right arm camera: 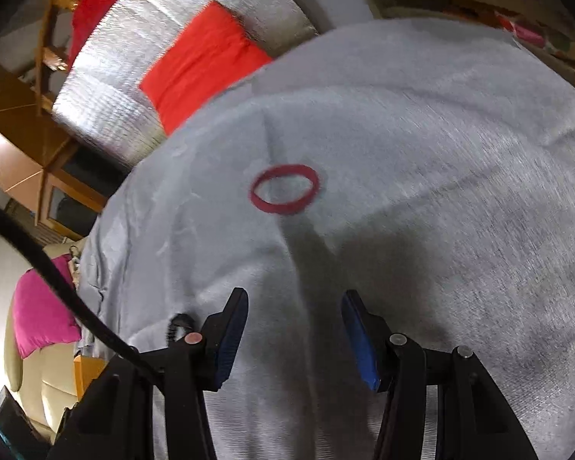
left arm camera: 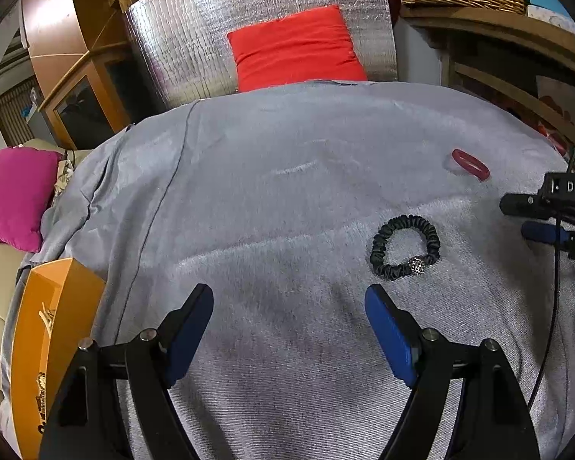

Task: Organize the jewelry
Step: 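Move the left gripper toward the black scrunchie while the right approaches the red hair tie, then lower the right gripper onto the red hair tie and close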

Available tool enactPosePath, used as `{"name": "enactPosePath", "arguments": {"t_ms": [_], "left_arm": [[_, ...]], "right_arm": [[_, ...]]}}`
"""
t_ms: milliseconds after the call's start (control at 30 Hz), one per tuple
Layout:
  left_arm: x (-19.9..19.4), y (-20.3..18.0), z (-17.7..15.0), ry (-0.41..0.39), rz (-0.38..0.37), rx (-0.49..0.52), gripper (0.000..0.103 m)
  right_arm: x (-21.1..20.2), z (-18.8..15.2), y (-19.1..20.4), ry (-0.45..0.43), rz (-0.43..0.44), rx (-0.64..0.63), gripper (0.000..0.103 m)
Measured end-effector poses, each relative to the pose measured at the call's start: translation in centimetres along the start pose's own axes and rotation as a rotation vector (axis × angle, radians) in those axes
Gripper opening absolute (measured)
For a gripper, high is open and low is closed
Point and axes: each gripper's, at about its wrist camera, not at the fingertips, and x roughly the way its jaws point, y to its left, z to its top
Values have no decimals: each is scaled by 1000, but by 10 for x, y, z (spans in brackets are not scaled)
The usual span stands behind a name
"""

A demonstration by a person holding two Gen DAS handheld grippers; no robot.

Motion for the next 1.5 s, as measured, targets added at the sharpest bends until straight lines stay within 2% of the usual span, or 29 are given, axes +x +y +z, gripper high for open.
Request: {"name": "enactPosePath", "arguments": {"t_ms": [233,367,600,667,833,1033,1100,1167,1300,1333,1367,1400,1500], "left_arm": [[2,-2,1,9,-12,-12,82],[8,-4,2,27,-42,-10,82],[34,-5,1,128,-141,-39,82],[39,-5,2,146,-166,-44,82],[43,-8,4,140,-204,-45,82],[42,-12,8,106,-228,-27,82],[43,-11,9,100,-237,-25,82],[45,-11,10,89,-249,-31,82],[45,-10,14,80,-283,-52,82],[46,-10,15,76,-288,-54,81],[46,-9,15,74,-293,-55,77],[46,-9,15,73,-300,-57,68],[52,-7,15,90,-318,-64,57]], "right_arm": [[-20,5,-7,-55,19,7,51],[-19,6,-12,-47,22,22,51],[-17,9,-26,-21,-30,61,52],[-16,9,-27,-1,-80,51,45],[-13,8,-32,25,-90,46,46],[-15,8,-43,29,-48,108,46],[-16,7,-44,24,-28,111,50],[-17,6,-45,17,13,115,62],[-18,7,-41,16,52,98,73],[-17,7,-38,19,49,88,74],[-17,8,-37,20,44,88,74],[-17,8,-37,17,44,99,74],[-16,10,-36,12,52,119,71]]}}
